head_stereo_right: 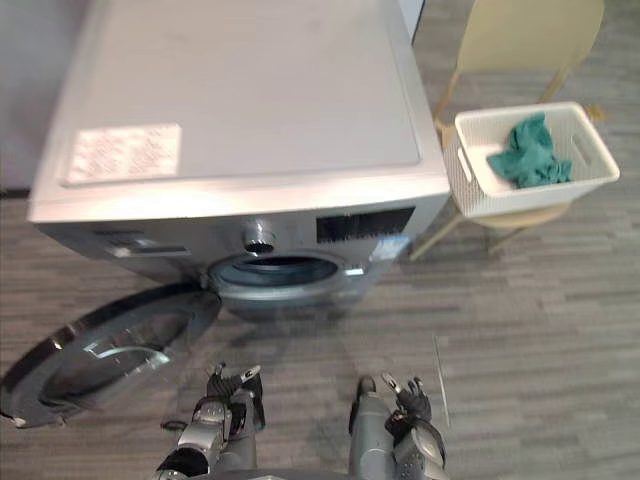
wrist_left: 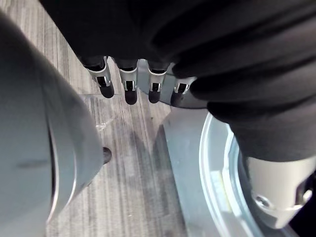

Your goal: Pick up the laundry basket with both hands and put the clothes into the washing machine.

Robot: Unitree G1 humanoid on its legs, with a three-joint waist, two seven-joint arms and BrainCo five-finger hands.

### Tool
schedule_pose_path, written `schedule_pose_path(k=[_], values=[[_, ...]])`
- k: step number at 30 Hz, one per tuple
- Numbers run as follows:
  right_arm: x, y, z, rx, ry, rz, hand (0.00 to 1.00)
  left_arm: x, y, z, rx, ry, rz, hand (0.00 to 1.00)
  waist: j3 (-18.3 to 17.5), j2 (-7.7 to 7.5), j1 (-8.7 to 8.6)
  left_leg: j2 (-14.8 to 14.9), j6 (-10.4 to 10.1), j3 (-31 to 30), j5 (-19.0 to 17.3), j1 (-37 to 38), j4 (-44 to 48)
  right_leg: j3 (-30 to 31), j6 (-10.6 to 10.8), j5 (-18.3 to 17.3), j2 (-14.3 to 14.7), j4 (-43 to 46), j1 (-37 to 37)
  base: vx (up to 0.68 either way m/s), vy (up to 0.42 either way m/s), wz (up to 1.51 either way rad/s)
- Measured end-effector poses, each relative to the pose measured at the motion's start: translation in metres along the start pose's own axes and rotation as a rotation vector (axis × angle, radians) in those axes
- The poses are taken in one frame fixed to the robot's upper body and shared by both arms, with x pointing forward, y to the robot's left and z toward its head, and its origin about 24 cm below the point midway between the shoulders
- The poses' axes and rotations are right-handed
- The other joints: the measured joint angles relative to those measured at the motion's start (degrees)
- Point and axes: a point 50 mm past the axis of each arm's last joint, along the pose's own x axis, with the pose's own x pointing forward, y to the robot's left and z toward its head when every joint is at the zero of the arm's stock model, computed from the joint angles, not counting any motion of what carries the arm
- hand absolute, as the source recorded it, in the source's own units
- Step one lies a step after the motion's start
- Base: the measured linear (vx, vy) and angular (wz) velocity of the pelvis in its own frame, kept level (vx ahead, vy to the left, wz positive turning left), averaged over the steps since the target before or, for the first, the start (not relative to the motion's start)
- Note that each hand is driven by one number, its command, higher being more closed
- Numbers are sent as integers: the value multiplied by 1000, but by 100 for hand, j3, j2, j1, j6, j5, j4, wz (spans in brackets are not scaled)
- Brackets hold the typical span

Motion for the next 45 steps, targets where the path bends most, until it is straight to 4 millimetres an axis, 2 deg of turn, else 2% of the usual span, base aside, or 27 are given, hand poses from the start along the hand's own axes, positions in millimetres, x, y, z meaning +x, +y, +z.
schedule_pose_path(k=[1, 4, 7, 10, 13, 16, 18, 19, 21, 23, 25, 26, 27, 28, 30, 32, 35, 36, 38, 39, 40, 41, 42, 43, 44, 45], values=[[-1, -11, -6, 0, 30, -41, 0, 0, 1, -6, -29, 24, -11, 0, -219, 50, -3, -29, -13, -37, 130, 232, -329, -128, 19, 72, -29, -262, 273, 136, -5, 42], [-3, -24, -20, -23, 111, -74, 0, -1, 5, -23, -116, 89, -41, 0, -618, 78, 19, -117, -62, -68, 498, 911, -1193, -342, 14, 214, -30, -820, 898, 131, -21, 26], [-4, -30, -30, -63, 166, -81, 0, -4, 5, -39, -160, 147, -63, 0, -866, 122, 48, -126, -115, -91, 703, 1393, -1713, -452, -2, 249, 11, -1099, 1286, 44, -23, 11], [-5, -33, -34, -77, 191, -93, 0, -8, 3, -49, -214, 177, -79, 0, -929, 141, 97, -96, -150, -201, 781, 1580, -1862, -576, -29, 279, 122, -1271, 1552, -5, -39, 16], [-4, -30, -35, -103, 202, -69, 0, -9, 1, -52, -228, 180, -96, 0, -888, 102, 140, -82, -149, -256, 777, 1561, -1677, -666, -42, 286, 145, -1296, 1701, -29, -26, 18], [-2, -15, -36, -149, 209, -15, 0, -8, 3, -49, -246, 171, -100, 0, -749, 25, 146, -47, -89, -250, 627, 1315, -886, -714, -73, 299, 170, -1305, 1907, -86, -24, 11], [1, -6, -33, -168, 199, 16, 0, -9, 2, -49, -249, 167, -102, 0, -703, 108, 152, 94, -45, -313, 358, 1037, -161, -691, -94, 309, 288, -1305, 1957, -167, -12, -3], [1, -6, -32, -171, 198, 17, 0, -9, 2, -49, -249, 168, -102, 0, -698, 136, 151, 110, -40, -348, 309, 1006, -91, -691, -96, 311, 304, -1301, 1957, -173, 29, -1], [2, -8, -28, -176, 184, 13, 0, -10, -2, -51, -250, 178, -114, 0, -694, 284, 139, 127, -34, -417, 34, 986, -11, -671, -70, 283, 297, -1270, 1948, -112, 79, 2], [2, -7, -29, -180, 186, 18, 0, -10, -1, -51, -254, 178, -108, 0, -698, 241, 158, -6, -12, -377, -103, 983, -7, -521, -13, 312, 232, -1307, 1936, -126, 134, -11], [1, -7, -31, -185, 194, 24, 0, -10, 5, -55, -261, 189, -90, 0, -748, 187, 157, -196, -10, -307, -98, 1103, -405, -268, -14, 313, 152, -1465, 1893, -46, 96, -15], [-1, -4, -37, -194, 211, 36, 0, -9, 11, -58, -261, 194, -72, 0, -857, 16, 156, -357, -14, -221, -66, 1266, -877, -78, -27, 319, 59, -1605, 1816, 6, 73, -18], [-2, -4, -39, -202, 218, 38, 0, -8, 14, -59, -251, 197, -66, 0, -876, -22, 157, -435, -10, -193, 47, 1342, -1205, -17, -43, 327, 27, -1698, 1752, 16, 62, -26], [-3, -3, -41, -206, 225, 40, 0, -8, 17, -61, -241, 207, -62, 0, -949, -129, 161, -495, -3, -157, 295, 1461, -1656, 1, -72, 346, 3, -1761, 1651, 14, 42, -20], [-4, -4, -43, -207, 232, 38, 0, -7, 20, -63, -202, 216, -60, 0, -952, -139, 141, -549, -8, -82, 547, 1714, -2235, 51, -166, 405, -13, -1746, 1551, 57, 28, -22], [-3, -3, -40, -209, 219, 49, 0, -4, 23, -57, -190, 193, -55, 0, -805, -305, 166, -608, -11, 137, 556, 1924, -2307, 286, -211, 431, -93, -1285, 1329, 67, 18, -49], [-3, 1, -36, -213, 191, 65, 0, -2, 27, -57, -160, 197, -47, 0, -764, -292, 137, -494, 0, 273, 550, 1892, -2013, 625, -334, 333, -2, -105, 649, 54, -42, -90], [-2, 4, -32, -202, 166, 75, 0, -1, 28, -56, -140, 201, -47, 0, -659, -288, 128, -415, 88, 443, 461, 1906, -1845, 695, -333, 339, 55, 359, 430, 54, -74, -90], [-3, -4, -31, -167, 160, 48, 0, 1, 27, -53, -137, 201, -53, 0, -588, -211, 80, -277, 154, 554, 422, 2127, -1827, 731, -339, 330, 103, 480, 449, 104, -64, -48], [-3, -11, -30, -146, 155, 21, 0, 1, 22, -48, -144, 187, -64, 0, -576, -204, 33, -167, 142, 599, 443, 2150, -1814, 556, -588, 127, 24, 878, 346, 139, -87, 10], [-4, -19, -30, -131, 159, -6, 0, 2, 19, -43, -135, 169, -73, 0, -577, -220, -12, -156, 61, 568, 492, 2171, -1796, 384, -664, -23, -248, 1355, 221, 187, -162, 23], [-5, -32, -33, -104, 183, -55, 0, 2, 15, -39, -118, 153, -91, 0, -585, -203, -14, -121, 29, 534, 477, 2226, -1774, 246, -603, -62, -710, 1673, 206, 157, -155, 19], [-6, -39, -36, -87, 199, -82, 0, 2, 13, -39, -111, 150, -97, 0, -592, -189, -12, -89, -27, 519, 457, 2249, -1755, 218, -576, -42, -932, 1665, 225, 161, -196, 7], [-9, -50, -41, -56, 216, -135, 0, 2, 15, -40, -88, 146, -93, 0, -601, -189, -20, -9, -189, 468, 417, 2259, -1694, 181, -568, 179, -1278, 1264, 324, 176, -361, -6], [-11, -58, -43, -48, 232, -168, 0, 3, 24, -44, -60, 147, -71, 0, -659, -309, -32, 42, -426, 379, 337, 2268, -1646, 242, -112, 616, -1269, 648, 544, 172, -396, -9], [-13, -63, -46, -56, 254, -181, 0, 2, 22, -45, -55, 152, -77, 0, -674, -226, -32, 104, -472, 270, 273, 2238, -1613, 213, -4, 483, -1161, 510, 657, 193, -421, -35]])
